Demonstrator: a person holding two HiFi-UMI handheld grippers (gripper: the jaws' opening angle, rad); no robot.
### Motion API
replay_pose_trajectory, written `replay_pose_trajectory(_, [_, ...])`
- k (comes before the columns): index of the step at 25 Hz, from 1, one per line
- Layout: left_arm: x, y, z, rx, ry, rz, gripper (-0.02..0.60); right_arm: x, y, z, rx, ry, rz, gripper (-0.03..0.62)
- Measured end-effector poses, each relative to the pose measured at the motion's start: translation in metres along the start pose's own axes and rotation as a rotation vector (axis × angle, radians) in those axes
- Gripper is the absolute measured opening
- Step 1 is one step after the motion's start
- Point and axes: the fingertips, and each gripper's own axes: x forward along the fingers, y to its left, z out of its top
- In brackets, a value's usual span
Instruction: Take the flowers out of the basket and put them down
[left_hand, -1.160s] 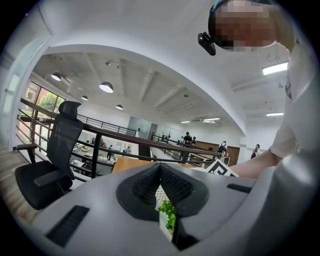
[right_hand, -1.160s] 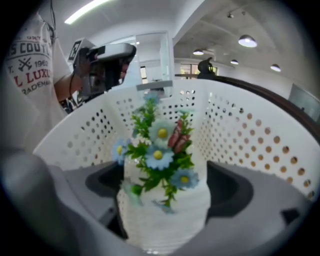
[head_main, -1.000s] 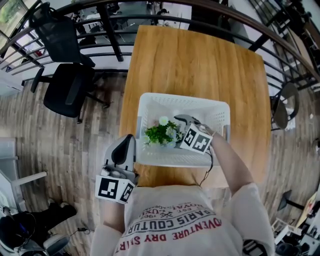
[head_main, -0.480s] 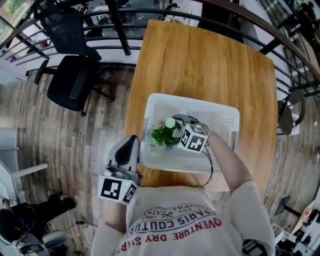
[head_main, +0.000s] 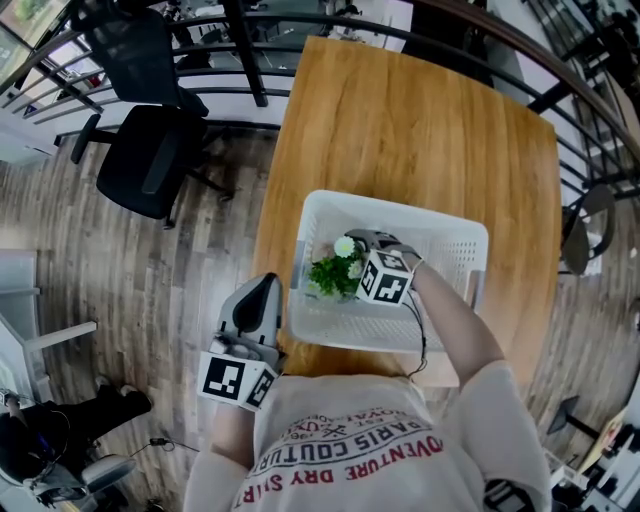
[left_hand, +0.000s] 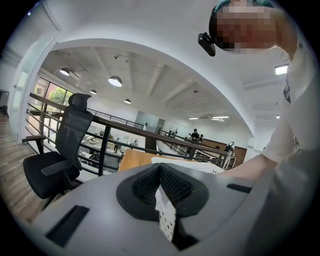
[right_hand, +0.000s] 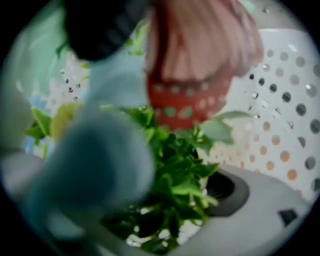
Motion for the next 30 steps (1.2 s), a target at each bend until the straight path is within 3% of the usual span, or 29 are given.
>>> replay_pose_trajectory(10, [0.002, 0.007, -0.001, -0.025, 0.006, -0.003, 0.023, 0.005, -0.003, 0.008, 0.026, -0.038, -0.027, 0.488])
replay_pose_trajectory(19, [0.000, -0.002, 0.001, -0.024, 0.007, -0.045, 0.023, -0.010, -0.005, 0.003, 0.182, -0.054, -0.041, 0.488])
replay_pose_trajectory(30, [0.002, -0.028, 0.019, 0.043, -0.018, -0.121, 0.023, -0.114, -0.031, 0.024, 0.378, -0.162, -0.287, 0.488])
